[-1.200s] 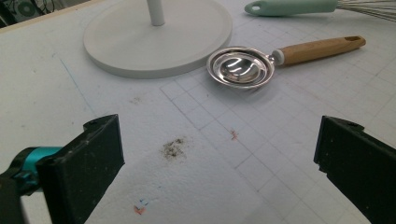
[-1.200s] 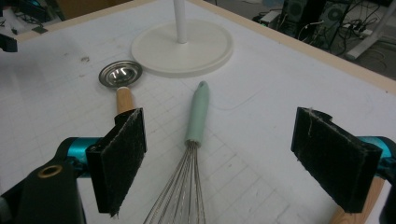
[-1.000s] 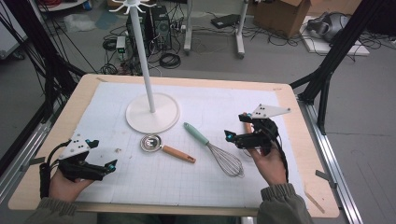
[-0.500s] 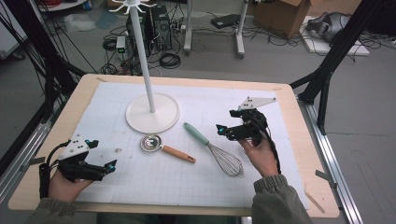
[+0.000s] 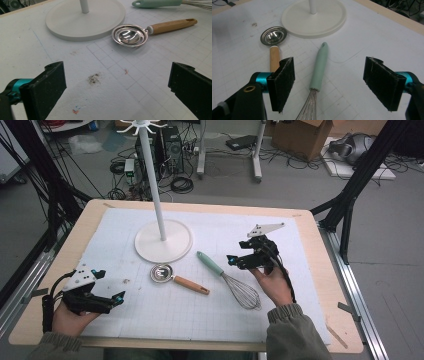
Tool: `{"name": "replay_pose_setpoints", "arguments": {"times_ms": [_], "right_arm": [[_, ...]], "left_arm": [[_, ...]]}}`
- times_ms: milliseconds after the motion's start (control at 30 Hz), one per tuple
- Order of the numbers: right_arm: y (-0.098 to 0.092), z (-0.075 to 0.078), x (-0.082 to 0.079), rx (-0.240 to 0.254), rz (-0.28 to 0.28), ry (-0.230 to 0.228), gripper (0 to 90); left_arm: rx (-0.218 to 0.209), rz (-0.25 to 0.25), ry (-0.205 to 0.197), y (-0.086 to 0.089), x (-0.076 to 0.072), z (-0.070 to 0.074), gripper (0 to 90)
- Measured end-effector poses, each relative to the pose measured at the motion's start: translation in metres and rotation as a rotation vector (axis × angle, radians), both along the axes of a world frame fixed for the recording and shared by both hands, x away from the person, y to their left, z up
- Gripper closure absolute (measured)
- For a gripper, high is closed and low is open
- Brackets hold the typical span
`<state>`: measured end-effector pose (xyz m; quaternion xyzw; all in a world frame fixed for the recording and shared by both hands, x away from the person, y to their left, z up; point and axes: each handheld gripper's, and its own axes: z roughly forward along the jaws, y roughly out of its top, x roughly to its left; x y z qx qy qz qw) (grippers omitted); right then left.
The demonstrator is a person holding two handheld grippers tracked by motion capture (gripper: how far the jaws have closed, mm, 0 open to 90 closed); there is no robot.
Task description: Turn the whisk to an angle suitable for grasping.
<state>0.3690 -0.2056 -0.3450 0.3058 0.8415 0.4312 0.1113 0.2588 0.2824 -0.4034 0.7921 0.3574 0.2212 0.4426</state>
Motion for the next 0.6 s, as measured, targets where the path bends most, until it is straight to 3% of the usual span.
{"name": "replay_pose_setpoints", "arguments": {"times_ms": [600], "right_arm": [[0.018,-0.021,0.016,-0.041,0.016,0.099,37.7]], "left_arm": [[-0.003,-0.002,-0.001,0.000,0.001,0.000,1.8]]}}
